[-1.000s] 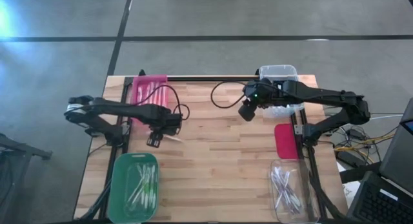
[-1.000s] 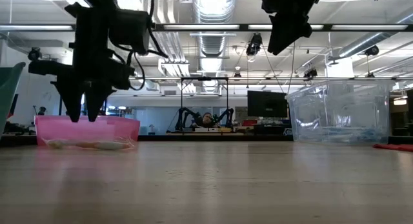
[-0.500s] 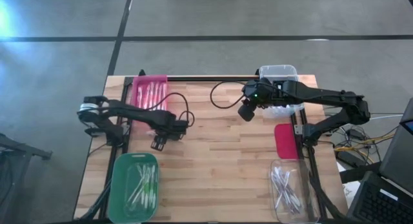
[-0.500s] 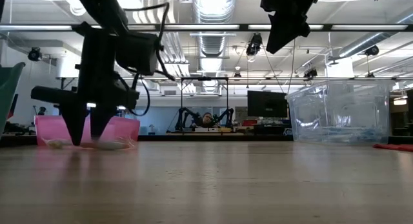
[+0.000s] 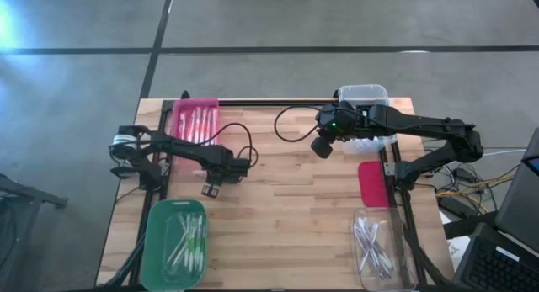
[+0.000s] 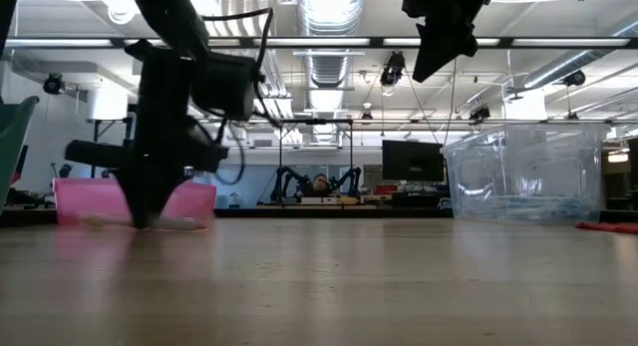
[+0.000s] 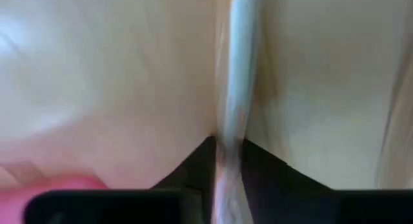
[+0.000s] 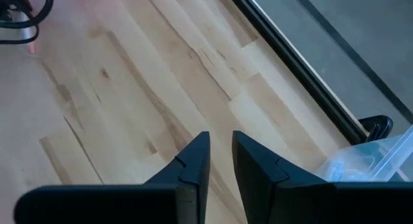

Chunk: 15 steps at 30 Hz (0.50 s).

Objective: Pick & Place Toothbrushes
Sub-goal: Put the orange toothbrush into the pink bin

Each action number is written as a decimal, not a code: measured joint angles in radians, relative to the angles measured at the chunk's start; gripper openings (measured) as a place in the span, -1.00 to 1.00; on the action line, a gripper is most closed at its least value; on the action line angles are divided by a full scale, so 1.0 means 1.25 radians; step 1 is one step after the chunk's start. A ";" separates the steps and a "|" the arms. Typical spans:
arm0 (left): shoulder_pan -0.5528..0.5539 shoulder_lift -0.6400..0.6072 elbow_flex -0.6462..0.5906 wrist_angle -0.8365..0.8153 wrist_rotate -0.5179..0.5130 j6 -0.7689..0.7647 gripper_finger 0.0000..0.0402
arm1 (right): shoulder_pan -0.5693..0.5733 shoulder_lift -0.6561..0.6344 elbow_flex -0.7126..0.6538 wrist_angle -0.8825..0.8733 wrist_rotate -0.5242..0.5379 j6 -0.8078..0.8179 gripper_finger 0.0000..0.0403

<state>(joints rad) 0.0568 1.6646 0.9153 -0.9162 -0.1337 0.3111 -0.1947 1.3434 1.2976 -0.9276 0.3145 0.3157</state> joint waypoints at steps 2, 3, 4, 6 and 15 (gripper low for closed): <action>-0.004 0.000 0.016 0.024 -0.003 -0.006 -0.73 | 0.000 0.000 0.000 0.000 0.000 -0.008 -0.72; -0.007 0.000 0.023 0.031 -0.003 -0.006 -0.79 | 0.000 0.000 0.000 0.000 0.000 -0.010 -0.73; -0.010 0.000 0.027 0.032 -0.003 -0.006 -0.84 | 0.000 0.000 0.000 0.000 0.000 -0.011 -0.75; -0.019 0.000 0.040 0.032 -0.003 -0.005 -0.93 | 0.000 0.000 0.000 0.000 0.000 -0.011 -0.77; -0.085 -0.001 0.149 0.069 -0.007 0.025 -0.91 | 0.000 -0.022 0.000 -0.063 0.000 0.017 -0.79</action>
<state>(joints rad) -0.0498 1.6634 1.1016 -0.8301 -0.1423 0.3427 -0.1947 1.3161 1.2976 -1.0062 0.3145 0.3368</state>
